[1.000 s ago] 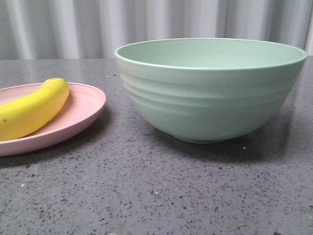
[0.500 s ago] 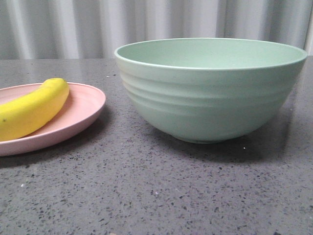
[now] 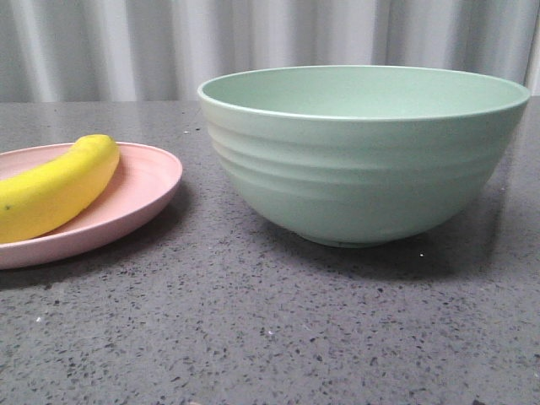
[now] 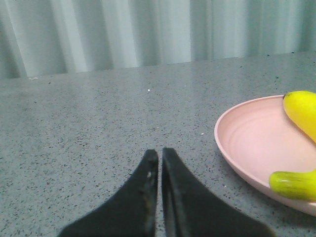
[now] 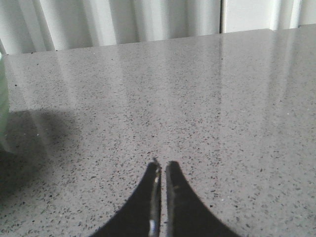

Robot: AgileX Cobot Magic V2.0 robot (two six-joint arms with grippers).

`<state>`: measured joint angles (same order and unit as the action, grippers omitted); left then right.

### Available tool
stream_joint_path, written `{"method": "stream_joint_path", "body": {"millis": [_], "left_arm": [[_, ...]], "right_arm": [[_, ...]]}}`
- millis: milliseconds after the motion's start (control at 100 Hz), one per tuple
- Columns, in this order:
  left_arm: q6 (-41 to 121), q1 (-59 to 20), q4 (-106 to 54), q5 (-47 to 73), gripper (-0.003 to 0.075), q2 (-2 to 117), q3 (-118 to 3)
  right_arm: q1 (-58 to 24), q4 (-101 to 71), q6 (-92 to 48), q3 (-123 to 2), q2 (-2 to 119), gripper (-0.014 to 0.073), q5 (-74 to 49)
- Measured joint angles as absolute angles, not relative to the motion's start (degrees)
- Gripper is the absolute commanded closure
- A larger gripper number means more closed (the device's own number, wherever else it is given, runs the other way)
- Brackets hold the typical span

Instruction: Transfer banana from pink plate to green bowl

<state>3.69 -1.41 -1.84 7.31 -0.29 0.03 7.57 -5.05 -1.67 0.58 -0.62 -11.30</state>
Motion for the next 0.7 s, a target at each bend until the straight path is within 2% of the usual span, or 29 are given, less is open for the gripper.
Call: {"method": "stream_joint_path", "body": {"millis": [700], "left_arm": [[3.7,-1.4,-1.8,6.8,0.0741,-0.3,0.0]], "right_arm": [[7.6,-5.1,-1.7,0.6,-0.6,0.0658,-11.6]]}}
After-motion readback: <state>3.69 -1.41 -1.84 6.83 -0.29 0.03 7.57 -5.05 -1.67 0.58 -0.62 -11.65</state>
